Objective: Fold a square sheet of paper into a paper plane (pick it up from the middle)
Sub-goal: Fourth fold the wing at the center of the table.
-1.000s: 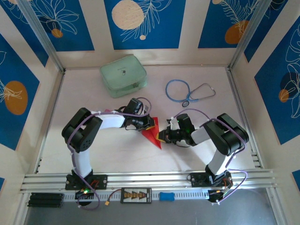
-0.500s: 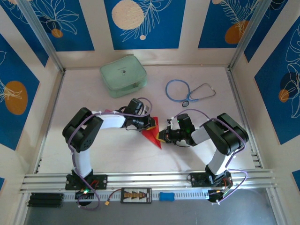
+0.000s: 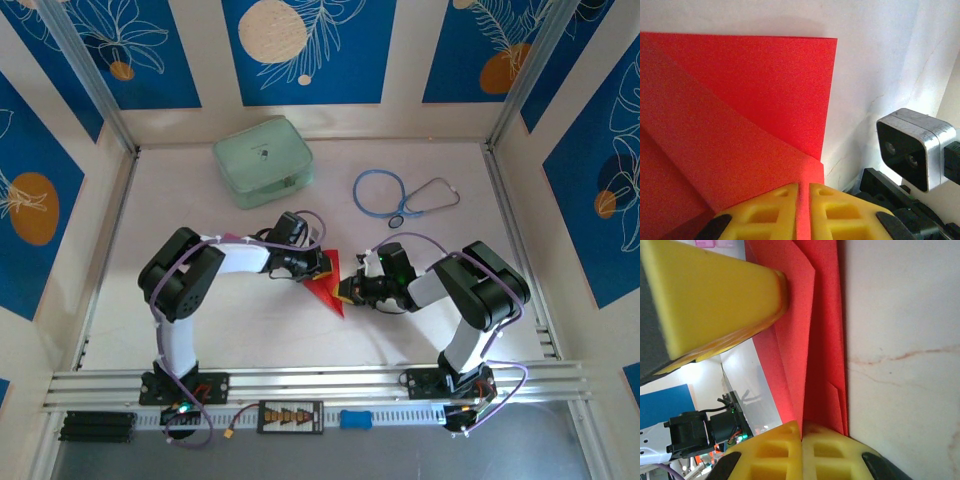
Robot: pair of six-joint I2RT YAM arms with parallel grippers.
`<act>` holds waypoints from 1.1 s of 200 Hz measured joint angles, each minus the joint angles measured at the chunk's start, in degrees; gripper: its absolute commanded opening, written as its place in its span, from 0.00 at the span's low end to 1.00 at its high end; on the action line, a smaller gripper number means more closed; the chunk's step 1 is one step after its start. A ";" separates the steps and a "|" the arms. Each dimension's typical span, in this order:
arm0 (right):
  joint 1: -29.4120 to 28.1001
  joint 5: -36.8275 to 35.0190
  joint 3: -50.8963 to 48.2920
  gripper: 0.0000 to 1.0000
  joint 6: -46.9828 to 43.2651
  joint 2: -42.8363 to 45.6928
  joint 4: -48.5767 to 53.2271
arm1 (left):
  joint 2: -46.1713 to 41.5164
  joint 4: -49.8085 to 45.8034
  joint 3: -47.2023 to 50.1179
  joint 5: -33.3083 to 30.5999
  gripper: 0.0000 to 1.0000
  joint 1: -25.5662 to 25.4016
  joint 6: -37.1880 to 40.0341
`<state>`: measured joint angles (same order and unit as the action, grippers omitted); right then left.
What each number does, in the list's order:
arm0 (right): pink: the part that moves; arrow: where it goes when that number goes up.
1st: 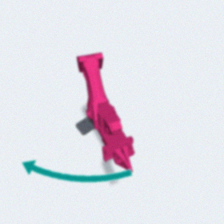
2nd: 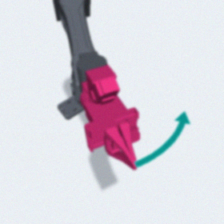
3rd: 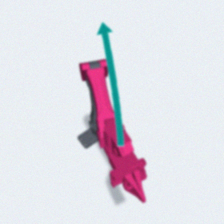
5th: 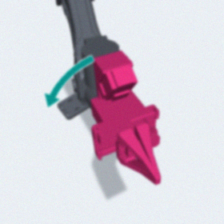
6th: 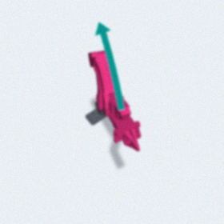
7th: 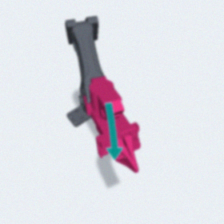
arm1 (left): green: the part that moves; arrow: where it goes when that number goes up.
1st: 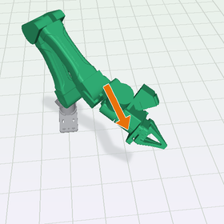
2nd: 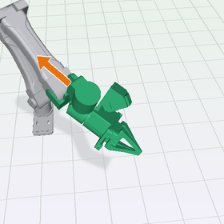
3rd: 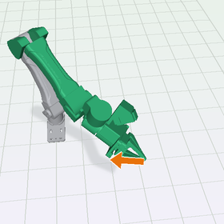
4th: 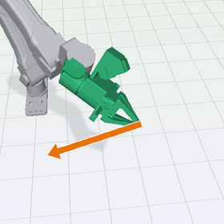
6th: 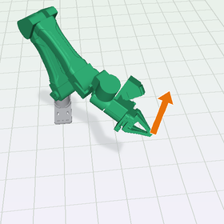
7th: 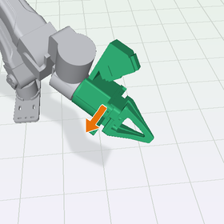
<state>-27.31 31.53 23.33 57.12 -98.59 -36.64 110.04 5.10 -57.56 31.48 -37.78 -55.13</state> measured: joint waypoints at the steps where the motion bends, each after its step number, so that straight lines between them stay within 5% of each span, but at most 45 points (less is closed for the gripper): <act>1: 0.02 0.02 0.00 0.06 0.00 0.00 0.00 | 0.00 0.00 -0.02 0.00 0.15 0.00 0.00; 156: -2.78 -5.22 -0.07 0.21 -1.55 8.61 11.87 | 1.57 -4.07 -1.99 0.02 0.14 -0.02 2.95; 220: -4.24 -7.10 -0.09 0.12 -2.12 8.92 14.71 | 1.57 -4.07 -1.99 0.07 0.14 -0.02 2.99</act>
<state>-31.55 24.43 23.24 55.00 -89.67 -21.93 111.61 1.04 -59.55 31.55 -37.80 -52.14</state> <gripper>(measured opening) 0.130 0.136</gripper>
